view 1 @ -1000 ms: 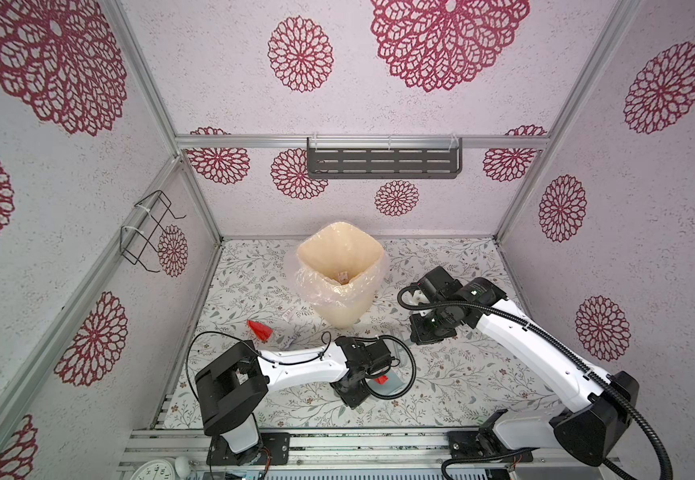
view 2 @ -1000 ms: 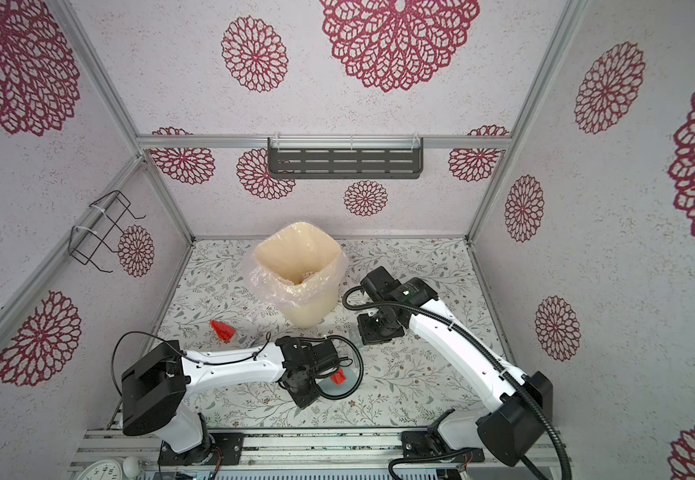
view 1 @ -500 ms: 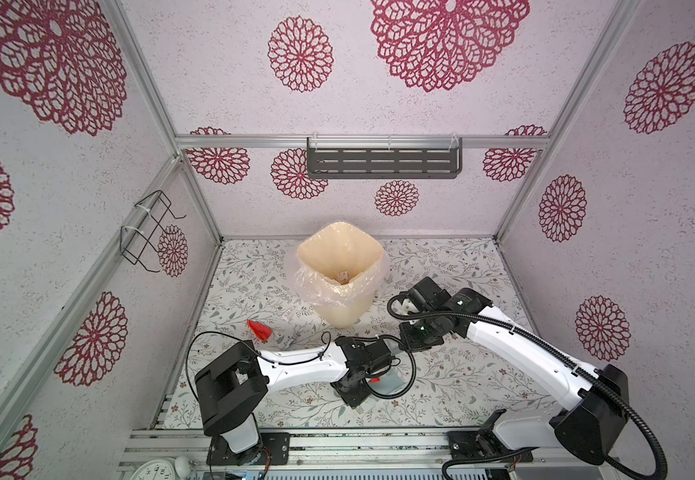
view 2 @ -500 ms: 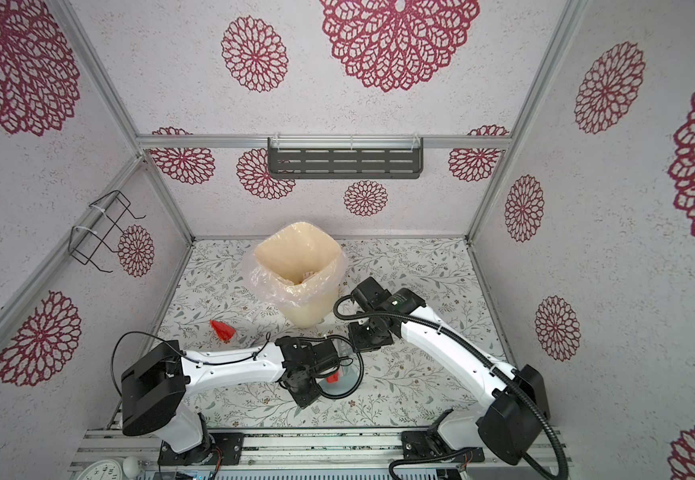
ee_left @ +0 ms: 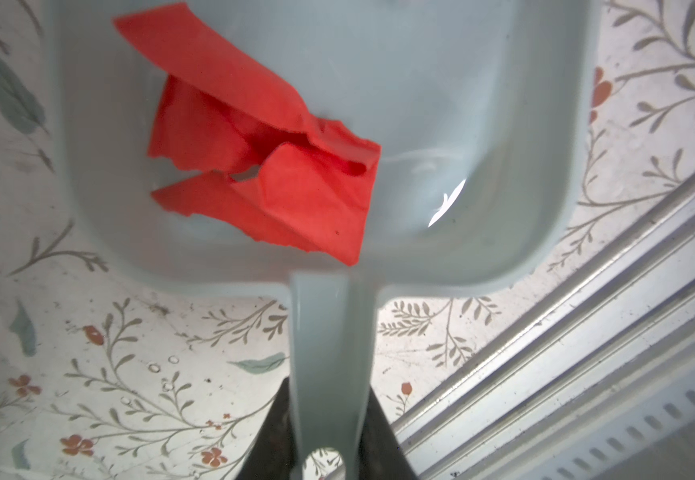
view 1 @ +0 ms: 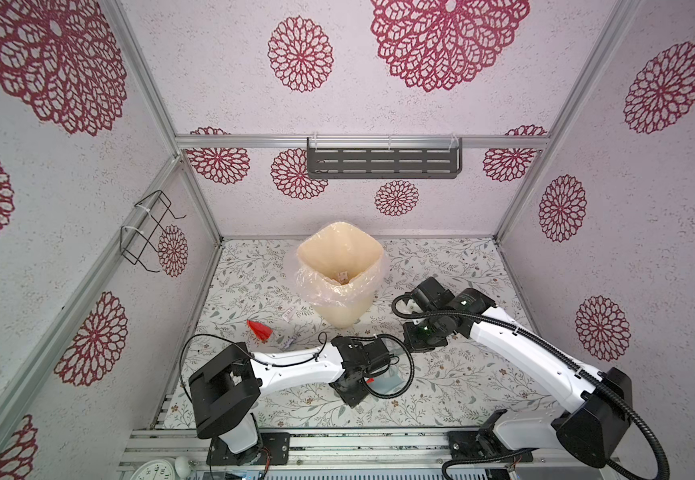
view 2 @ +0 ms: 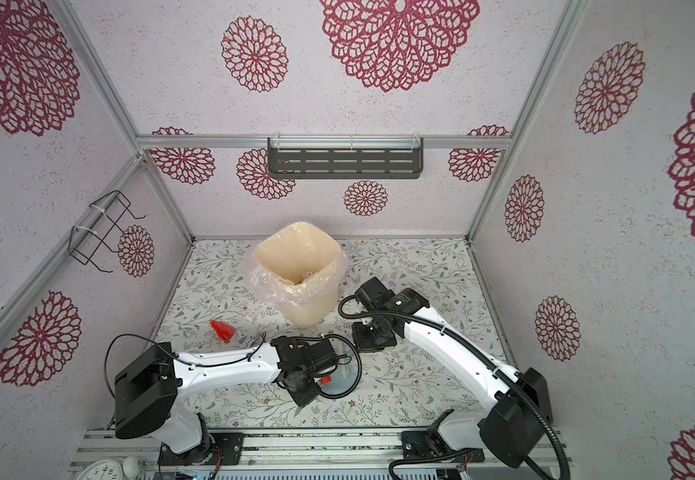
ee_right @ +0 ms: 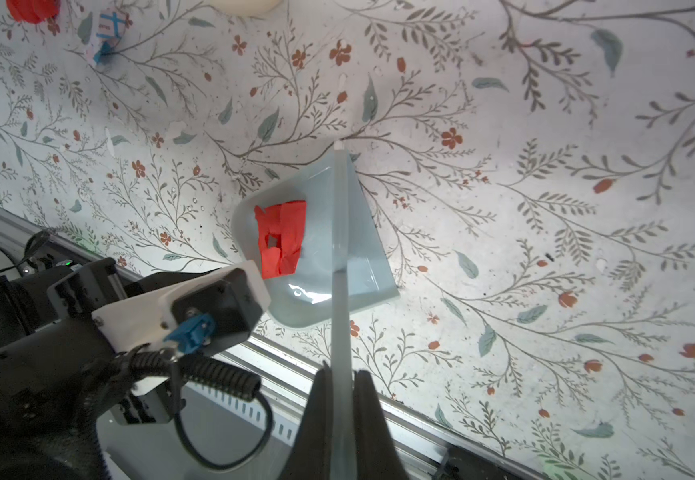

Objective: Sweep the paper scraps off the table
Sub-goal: 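Sweep the red scrap into the teal dustpan with the right gripper's brush, then lift the dustpan with the red scrap over the beige bin with the left gripper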

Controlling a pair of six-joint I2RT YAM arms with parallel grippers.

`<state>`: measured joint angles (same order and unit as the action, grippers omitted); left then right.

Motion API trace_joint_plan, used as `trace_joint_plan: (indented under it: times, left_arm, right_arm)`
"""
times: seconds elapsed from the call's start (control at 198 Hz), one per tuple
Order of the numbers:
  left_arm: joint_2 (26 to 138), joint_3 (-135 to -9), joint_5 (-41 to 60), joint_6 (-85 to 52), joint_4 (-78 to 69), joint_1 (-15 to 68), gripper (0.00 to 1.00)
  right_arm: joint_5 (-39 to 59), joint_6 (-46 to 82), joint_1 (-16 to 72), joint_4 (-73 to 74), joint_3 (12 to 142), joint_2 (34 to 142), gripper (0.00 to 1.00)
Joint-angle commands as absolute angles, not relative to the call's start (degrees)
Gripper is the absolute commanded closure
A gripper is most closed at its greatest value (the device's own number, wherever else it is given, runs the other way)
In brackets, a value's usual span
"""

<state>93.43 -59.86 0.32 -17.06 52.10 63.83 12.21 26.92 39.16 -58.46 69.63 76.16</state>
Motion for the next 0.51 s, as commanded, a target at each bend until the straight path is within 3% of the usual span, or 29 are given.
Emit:
trace_joint_plan:
  times: [0.0, 0.501]
  left_arm:
    - [89.80, -59.24, -1.49, -17.84, 51.40, 63.46, 1.00]
    - [79.59, -68.99, -6.90, -23.66, 65.71, 67.72, 1.00]
  right_arm:
    - [10.72, 25.34, 36.67, -61.58, 71.61, 72.48, 1.00]
    - [15.15, 21.77, 24.93, -59.97, 71.14, 67.86, 1.00]
